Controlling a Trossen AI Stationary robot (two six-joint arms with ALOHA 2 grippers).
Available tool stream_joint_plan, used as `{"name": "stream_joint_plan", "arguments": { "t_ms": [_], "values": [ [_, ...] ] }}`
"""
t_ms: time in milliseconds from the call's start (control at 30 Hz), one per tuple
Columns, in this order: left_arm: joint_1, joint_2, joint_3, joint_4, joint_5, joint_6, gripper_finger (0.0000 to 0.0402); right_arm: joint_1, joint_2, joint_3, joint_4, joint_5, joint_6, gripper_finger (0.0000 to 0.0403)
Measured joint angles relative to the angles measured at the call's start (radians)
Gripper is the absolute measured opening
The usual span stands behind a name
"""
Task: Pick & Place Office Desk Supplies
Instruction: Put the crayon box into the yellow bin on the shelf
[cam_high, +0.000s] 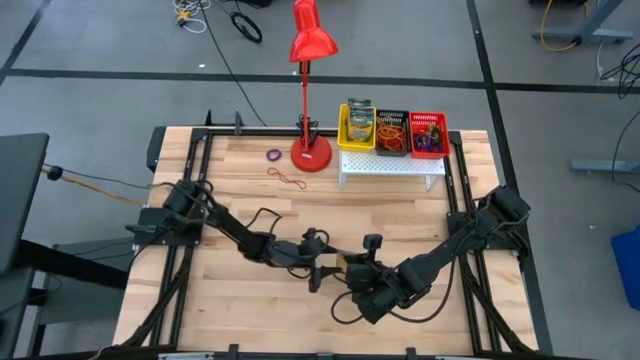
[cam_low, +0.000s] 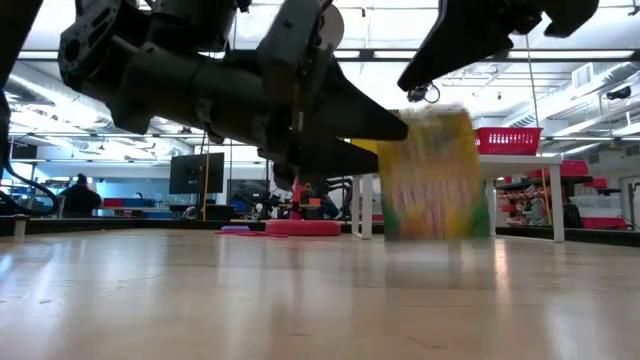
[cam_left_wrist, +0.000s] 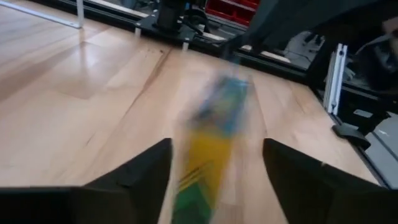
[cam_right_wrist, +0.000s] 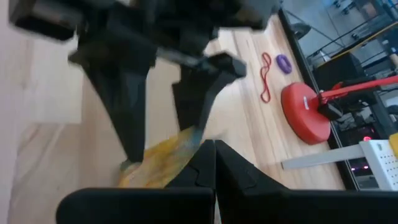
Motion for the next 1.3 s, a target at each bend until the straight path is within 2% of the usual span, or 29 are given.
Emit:
{"name": "stream_joint_plan", "arguments": {
  "t_ms": [267,400,567,667,767,867,967,1100,1300],
  "values": [
    [0.007,0.027,0.016,0.013,-0.023,0.038,0.0133,0.017,0.000,0.000,0.041,-0.004,-0.003,0.0000],
    [-0.003,0.027,0.016,0.019,-0.019,0.067,0.0096,0.017,-0.007,0.009,0.042,-0.031,0.126,0.0011],
    [-0.012,0.027,0.016,0.013,-0.013,0.085,0.0089,0.017,-0.052,0.090,-0.065,-0.119,0.438,0.0074],
    [-0.031,0.020,0.005,0.001,-0.005,0.131,0.0088,0.007,-0.087,0.130,-0.179,-0.243,0.659,0.0125],
    [-0.052,-0.012,-0.045,0.012,0.000,0.149,0.0087,-0.015,-0.093,0.134,-0.209,-0.373,0.740,0.0176],
    [-0.065,-0.049,-0.135,0.098,0.000,0.140,0.0082,-0.051,-0.084,0.133,-0.218,-0.490,0.752,0.0216],
    [-0.068,-0.064,-0.244,0.280,0.003,0.128,0.0071,-0.084,-0.078,0.132,-0.233,-0.522,0.691,0.0242],
    [-0.068,-0.065,-0.360,0.483,0.010,0.114,0.0052,-0.125,-0.072,0.132,-0.249,-0.538,0.619,0.0250],
    [-0.068,-0.065,-0.413,0.533,-0.012,0.117,0.0030,-0.175,-0.013,0.131,-0.222,-0.662,0.586,0.0251]
  ]
}}
